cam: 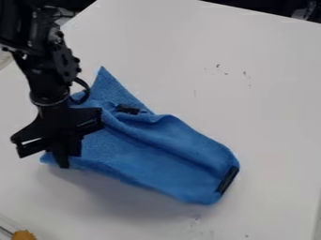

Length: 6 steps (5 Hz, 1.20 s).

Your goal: Unfold the center fabric to the bottom left

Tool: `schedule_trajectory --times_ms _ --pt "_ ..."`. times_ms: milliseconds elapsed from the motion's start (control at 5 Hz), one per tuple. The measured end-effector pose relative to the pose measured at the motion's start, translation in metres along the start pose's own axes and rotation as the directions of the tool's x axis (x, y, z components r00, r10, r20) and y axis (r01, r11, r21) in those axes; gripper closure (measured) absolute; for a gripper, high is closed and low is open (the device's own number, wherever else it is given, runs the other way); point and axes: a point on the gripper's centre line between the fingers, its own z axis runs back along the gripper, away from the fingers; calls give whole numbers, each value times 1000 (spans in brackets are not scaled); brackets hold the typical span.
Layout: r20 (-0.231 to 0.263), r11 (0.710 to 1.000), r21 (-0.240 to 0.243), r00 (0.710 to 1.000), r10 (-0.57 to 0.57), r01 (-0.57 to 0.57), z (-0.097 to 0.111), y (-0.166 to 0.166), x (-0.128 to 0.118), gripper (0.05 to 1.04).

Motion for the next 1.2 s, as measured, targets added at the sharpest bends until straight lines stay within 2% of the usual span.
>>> schedule_trajectory --times_ms 200,600,800,1000,1200 --pt "-6 1000 -1 1000 -10 10 0 2 0 767" --pt "-39 1000 -2 999 -23 23 1 9 -3 182" --pt "-61 1000 -8 998 -16 15 3 27 -12 72" --pt "-34 999 -19 998 -47 47 2 28 -8 76" --pt "-34 999 -18 998 -50 49 2 28 -7 81"
